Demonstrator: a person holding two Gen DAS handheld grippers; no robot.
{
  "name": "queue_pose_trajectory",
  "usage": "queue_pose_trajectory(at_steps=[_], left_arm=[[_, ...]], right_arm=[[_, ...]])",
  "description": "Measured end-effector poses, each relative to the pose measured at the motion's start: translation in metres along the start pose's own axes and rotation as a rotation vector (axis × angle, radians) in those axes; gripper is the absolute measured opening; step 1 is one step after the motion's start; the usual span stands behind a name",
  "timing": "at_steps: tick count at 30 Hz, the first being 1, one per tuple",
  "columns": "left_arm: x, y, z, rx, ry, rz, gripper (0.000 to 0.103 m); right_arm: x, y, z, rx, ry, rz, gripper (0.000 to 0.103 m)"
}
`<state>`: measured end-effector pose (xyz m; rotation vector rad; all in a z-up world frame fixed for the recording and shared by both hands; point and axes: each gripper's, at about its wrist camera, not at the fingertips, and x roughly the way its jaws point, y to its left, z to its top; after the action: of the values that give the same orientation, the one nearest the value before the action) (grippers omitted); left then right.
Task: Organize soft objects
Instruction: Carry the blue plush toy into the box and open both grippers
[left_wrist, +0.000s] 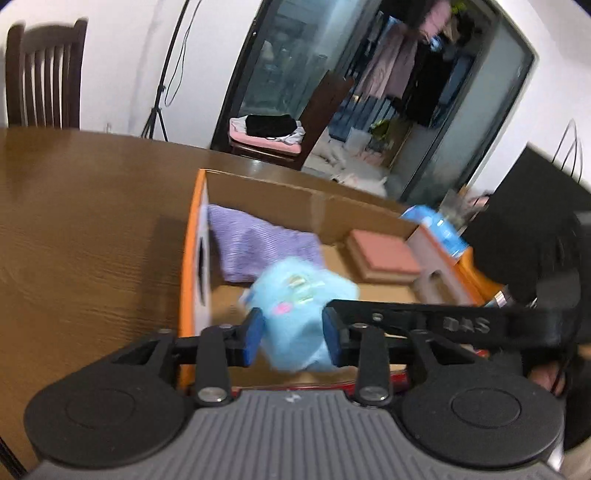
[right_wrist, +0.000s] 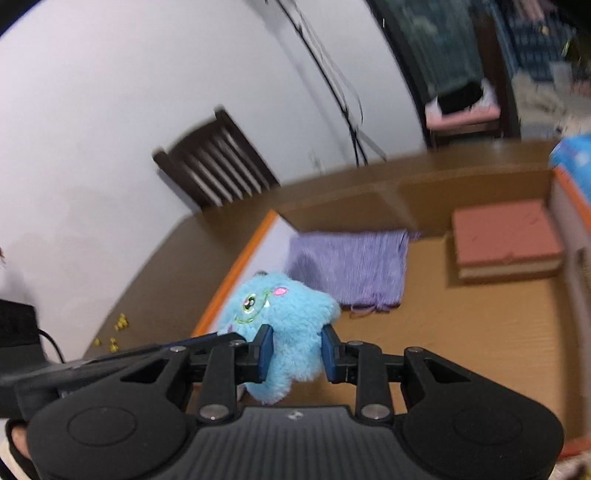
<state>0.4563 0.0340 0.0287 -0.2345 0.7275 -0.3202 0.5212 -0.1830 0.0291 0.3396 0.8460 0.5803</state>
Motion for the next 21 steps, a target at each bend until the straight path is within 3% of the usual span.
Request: queue_pose_trajectory(at_steps=[5, 9, 12, 13, 14, 16, 21], left_arm=[[-0.008, -0.001, -0.004, 0.042, -0.032, 0.025, 0.048], [-0.02, -0.003, 0.002, 0.045, -0.06, 0.032, 0.051], [-0.04, -0.01, 0.002, 0.057, -0.083, 0.039, 0.057], [-0.047, -0.014, 0.001, 0.065, -0.092, 0.036, 0.064], [-0.053, -0.018, 0.0, 0.073, -0.101, 0.036, 0.066], [-0.068, -0.028, -0.006, 0.095, -0.124, 0.041, 0.071], [-0.114, -0.054, -0.033, 0.121, -0.195, 0.048, 0.081]], right_arm=[[0.023, 0.009, -0.007, -0.047, 0.05, -0.042, 0.029], [0.009, 0.015, -0.006, -0.077, 0.018, -0.047, 0.029], [-0.023, 0.018, -0.007, -0.109, -0.034, -0.065, 0.03], [-0.033, 0.018, -0.006, -0.122, -0.053, -0.072, 0.034], [-0.047, 0.02, -0.008, -0.137, -0.072, -0.08, 0.041], [-0.074, 0.023, -0.014, -0.168, -0.101, -0.109, 0.045], [-0.145, 0.029, -0.04, -0.247, -0.179, -0.191, 0.047]])
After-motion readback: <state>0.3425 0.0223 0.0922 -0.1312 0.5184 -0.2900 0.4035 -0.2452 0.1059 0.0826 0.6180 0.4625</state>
